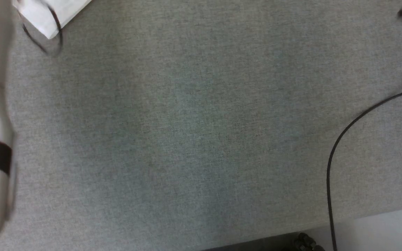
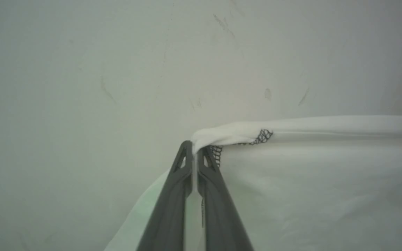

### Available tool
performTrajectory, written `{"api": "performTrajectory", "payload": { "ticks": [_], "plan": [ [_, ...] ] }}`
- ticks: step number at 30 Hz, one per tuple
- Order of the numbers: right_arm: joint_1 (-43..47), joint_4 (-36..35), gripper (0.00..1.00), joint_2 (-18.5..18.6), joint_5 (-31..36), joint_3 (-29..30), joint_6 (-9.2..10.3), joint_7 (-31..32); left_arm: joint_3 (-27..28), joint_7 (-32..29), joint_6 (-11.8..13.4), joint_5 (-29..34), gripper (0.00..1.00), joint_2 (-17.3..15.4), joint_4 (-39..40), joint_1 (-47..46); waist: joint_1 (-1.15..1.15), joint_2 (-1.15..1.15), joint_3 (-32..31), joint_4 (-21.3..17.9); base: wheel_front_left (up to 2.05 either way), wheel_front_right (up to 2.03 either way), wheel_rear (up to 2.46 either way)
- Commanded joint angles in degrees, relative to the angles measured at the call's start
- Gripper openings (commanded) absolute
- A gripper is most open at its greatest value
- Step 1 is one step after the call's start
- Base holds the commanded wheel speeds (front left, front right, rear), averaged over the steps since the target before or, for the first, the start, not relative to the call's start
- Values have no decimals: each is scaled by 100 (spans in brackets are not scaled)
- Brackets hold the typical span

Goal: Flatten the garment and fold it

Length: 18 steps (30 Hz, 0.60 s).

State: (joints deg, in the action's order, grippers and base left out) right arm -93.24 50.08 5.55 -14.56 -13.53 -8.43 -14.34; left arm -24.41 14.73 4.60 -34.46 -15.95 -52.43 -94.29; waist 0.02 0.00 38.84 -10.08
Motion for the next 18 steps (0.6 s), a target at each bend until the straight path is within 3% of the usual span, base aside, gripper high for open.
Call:
{"api": "performTrajectory", "payload": {
  "ticks": [1, 8, 12, 18],
  "plan": [
    [208, -57, 0, 193, -89, 19, 94, -65, 203, 25, 60, -55, 0, -163, 67, 275, -2, 0, -126, 109, 0, 0, 0],
    [2127, -709, 0, 397, -577, -590, 94, -65, 916, 26, -27, 176, 0, 243, 1141, 2569, -2, 0, -970, 403, 0, 0, 0],
    [3357, -1094, 0, 734, -806, -949, 94, -65, 1173, 26, -156, 361, 0, 585, 1653, 3976, -2, 0, -1633, 565, 0, 0, 0],
    [5025, -1837, 0, 1018, -1118, -1118, 94, -26, 1324, 27, -249, 660, 0, 774, 2208, 5710, -2, 0, -2542, 504, 0, 0, 0]
  ]
}}
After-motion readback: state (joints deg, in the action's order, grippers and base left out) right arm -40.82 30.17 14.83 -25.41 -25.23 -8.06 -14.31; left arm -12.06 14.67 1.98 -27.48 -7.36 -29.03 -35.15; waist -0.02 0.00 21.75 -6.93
